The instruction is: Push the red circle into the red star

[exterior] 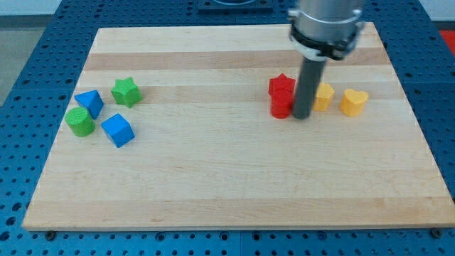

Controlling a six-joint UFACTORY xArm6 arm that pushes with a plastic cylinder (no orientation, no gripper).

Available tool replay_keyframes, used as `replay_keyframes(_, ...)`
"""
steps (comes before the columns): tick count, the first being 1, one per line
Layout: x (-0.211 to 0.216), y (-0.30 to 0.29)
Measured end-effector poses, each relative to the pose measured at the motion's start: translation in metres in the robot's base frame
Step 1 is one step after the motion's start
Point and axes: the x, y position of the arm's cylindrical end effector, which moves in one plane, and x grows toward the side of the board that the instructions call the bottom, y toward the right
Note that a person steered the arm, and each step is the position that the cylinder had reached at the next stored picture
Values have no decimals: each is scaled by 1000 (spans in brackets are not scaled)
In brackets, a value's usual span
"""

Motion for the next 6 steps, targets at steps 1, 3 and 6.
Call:
replay_keyframes(1,-30,-28)
replay_keyframes(3,-82,4)
replay_keyframes(6,27,-59)
